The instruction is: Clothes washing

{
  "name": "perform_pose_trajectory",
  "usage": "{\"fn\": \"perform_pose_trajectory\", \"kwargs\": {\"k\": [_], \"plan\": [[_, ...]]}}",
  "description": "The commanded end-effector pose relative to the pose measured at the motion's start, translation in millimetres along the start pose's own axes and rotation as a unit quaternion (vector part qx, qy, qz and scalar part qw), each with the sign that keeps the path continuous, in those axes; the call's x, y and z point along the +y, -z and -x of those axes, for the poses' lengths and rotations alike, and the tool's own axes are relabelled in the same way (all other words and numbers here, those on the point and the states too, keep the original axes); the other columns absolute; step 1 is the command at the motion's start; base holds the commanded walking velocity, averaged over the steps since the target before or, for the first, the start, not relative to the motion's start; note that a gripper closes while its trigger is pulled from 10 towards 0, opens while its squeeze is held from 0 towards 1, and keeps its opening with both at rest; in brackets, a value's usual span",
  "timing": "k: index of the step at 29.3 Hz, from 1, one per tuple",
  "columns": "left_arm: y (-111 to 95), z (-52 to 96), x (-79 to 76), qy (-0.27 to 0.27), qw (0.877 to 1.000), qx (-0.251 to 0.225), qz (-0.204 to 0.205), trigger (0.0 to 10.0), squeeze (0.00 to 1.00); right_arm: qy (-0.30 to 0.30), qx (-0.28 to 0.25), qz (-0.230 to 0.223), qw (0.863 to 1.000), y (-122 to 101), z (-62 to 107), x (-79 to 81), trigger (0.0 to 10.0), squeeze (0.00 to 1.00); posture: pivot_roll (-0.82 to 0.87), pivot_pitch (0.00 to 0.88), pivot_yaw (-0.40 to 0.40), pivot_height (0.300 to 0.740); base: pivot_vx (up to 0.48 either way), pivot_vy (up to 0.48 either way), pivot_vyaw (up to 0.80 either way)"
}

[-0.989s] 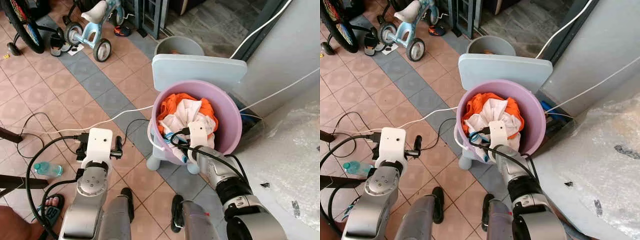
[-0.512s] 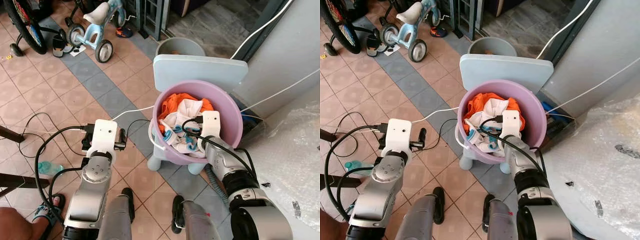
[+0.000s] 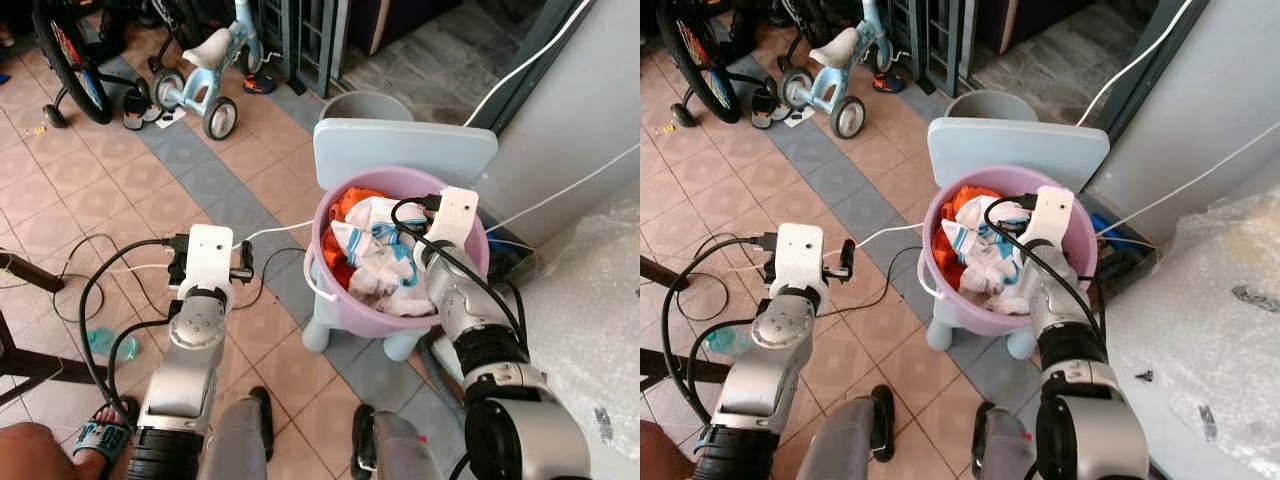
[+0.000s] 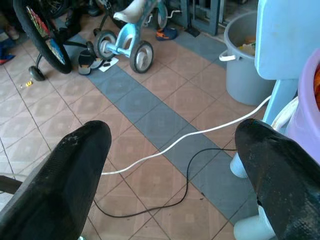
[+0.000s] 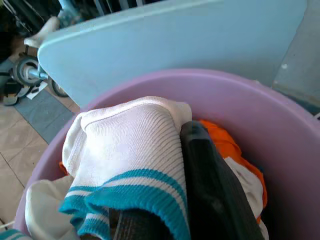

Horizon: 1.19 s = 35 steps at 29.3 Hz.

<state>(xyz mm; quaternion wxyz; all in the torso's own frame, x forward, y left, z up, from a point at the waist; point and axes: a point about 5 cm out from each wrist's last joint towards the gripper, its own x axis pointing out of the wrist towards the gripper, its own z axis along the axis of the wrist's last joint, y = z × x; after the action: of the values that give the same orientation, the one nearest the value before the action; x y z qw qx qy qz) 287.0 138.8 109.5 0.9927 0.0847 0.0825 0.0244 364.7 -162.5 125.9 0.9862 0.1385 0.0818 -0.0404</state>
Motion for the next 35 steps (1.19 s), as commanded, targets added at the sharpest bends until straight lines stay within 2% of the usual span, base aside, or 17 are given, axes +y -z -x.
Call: {"fn": "perform_pose_trajectory", "kwargs": {"k": [1,3,4,6,9,12,15,16,17,22,35], "plan": [[5,0.9,-0.4,-0.004,1.000,0.001,0.008,10.0,0.00,-0.001,-0.071,-0.013,0.997,-26,5.5,-4.4,0.0,0.00,0.04,0.054,-0.005,0.740,0.000,0.000,0.00],[7,0.8,-1.9,-0.006,1.000,-0.003,0.012,10.0,0.00,-0.011,-0.128,-0.003,0.992,-45,13.5,-4.2,0.0,0.00,0.03,0.041,0.006,0.740,0.000,0.000,0.00],[7,0.8,-1.9,-0.006,1.000,-0.003,0.012,10.0,0.00,-0.011,-0.128,-0.003,0.992,-45,13.5,-4.2,0.0,0.00,0.03,0.041,0.006,0.740,0.000,0.000,0.00],[7,-2.4,-4.7,-0.002,1.000,-0.004,0.017,10.0,0.00,-0.013,-0.177,0.000,0.984,-67,16.3,-2.3,0.0,0.00,0.01,0.041,0.028,0.740,0.000,0.000,0.00],[3,-8.3,-8.6,0.008,1.000,-0.017,0.012,10.0,0.00,-0.017,-0.211,-0.002,0.977,-85,17.8,1.1,0.0,0.00,0.00,0.044,0.040,0.740,0.000,0.000,0.00],[1,-10.3,-9.3,0.011,1.000,-0.020,0.013,10.0,0.00,-0.023,-0.217,-0.001,0.976,-87,20.4,3.3,0.0,0.00,0.00,0.042,0.040,0.740,0.000,0.000,0.00],[2,-9.2,-9.9,0.008,0.999,-0.025,0.022,10.0,0.00,-0.042,-0.196,0.021,0.979,-69,29.8,7.6,1.2,0.00,-0.01,0.044,0.036,0.740,0.000,0.000,0.00],[3,-8.3,-10.7,0.007,0.999,-0.024,0.026,10.0,0.00,-0.045,-0.186,0.028,0.981,-62,31.8,8.3,3.9,0.00,-0.01,0.046,0.034,0.740,0.000,0.000,0.00],[5,-6.6,-12.4,0.006,0.999,-0.024,0.032,10.0,0.00,-0.049,-0.170,0.034,0.984,-52,35.7,9.8,10.0,0.00,-0.01,0.050,0.032,0.740,0.000,0.000,0.00],[9,-4.2,-17.7,0.011,0.999,-0.020,0.034,10.0,0.00,-0.056,-0.153,0.049,0.985,-37,43.0,12.8,10.0,0.00,-0.02,0.064,0.040,0.740,0.000,0.000,0.00],[9,-6.7,-17.3,0.013,0.999,-0.020,0.034,10.0,0.00,-0.055,-0.148,0.060,0.986,-39,42.2,14.4,10.0,0.00,-0.01,0.061,0.040,0.740,-0.215,0.000,-0.12]]}}
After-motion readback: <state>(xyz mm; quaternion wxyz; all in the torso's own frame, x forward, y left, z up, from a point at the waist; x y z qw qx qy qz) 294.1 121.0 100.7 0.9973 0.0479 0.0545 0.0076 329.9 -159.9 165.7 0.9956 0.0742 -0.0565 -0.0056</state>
